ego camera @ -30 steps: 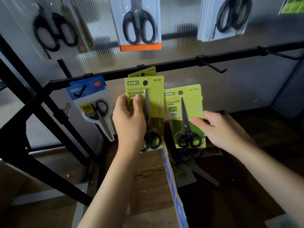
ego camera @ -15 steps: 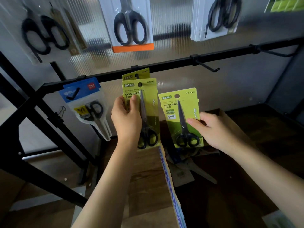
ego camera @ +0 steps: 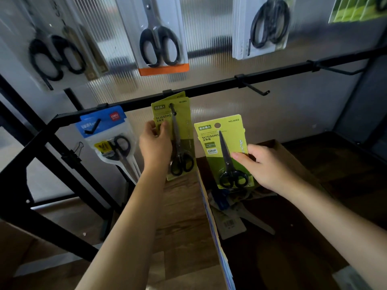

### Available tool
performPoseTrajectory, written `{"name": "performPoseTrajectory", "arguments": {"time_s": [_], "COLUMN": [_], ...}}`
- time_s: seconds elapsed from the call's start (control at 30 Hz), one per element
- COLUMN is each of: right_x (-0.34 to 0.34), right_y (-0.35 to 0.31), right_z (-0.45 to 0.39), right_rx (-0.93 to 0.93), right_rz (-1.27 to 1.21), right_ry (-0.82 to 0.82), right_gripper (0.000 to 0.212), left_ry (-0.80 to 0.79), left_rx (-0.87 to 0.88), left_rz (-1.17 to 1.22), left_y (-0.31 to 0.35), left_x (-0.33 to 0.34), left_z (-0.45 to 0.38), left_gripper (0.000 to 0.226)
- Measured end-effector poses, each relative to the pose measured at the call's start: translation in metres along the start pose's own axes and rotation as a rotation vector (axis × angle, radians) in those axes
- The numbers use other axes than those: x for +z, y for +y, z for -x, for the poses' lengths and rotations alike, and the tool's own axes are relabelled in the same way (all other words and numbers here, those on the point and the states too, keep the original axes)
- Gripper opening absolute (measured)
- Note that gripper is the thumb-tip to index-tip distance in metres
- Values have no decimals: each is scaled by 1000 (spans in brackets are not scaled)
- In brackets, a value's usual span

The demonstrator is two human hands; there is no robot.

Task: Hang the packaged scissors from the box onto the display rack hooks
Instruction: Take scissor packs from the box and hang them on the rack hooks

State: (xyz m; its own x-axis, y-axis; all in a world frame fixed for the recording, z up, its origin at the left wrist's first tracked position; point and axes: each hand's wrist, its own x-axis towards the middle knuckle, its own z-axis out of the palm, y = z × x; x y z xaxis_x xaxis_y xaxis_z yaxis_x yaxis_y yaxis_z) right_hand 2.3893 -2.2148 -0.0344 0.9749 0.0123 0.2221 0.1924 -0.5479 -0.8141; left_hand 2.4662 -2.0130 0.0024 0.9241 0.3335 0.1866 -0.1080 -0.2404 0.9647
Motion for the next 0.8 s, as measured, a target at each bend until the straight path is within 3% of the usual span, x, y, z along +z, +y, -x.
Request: {"name": "performPoseTrajectory", "arguments": {"time_s": [0.1, 0.2, 0.33, 0.4, 0.5, 0.8], "right_x": [3, 11, 25, 33, 40, 53], "right_y": [-14, -29, -41, -45, -46, -30], "right_z": [-4, -11, -25, -33, -43, -50], "right_rx": [-45, -70, -98, -111, -122, 1], "right_rz": [-43, -45, -27, -4, -63, -148], "right_ry": [-32, -35, -104, -112, -92, -117], "right_gripper": [13, 33, 28, 41, 44, 45], "left_ry": [27, 68, 99, 128, 159, 69], "left_rx": [-15, 40, 166, 215, 229, 229], "left_rz": [-61, -90, -152, -208, -244, -301], "left_y": [3, 6, 8, 6, 4, 0], "left_x": [-10, -24, -39, -44, -52, -50], "left_z": [5, 8, 13, 19, 27, 33], "left_gripper": [26, 28, 22, 21, 19, 25]}}
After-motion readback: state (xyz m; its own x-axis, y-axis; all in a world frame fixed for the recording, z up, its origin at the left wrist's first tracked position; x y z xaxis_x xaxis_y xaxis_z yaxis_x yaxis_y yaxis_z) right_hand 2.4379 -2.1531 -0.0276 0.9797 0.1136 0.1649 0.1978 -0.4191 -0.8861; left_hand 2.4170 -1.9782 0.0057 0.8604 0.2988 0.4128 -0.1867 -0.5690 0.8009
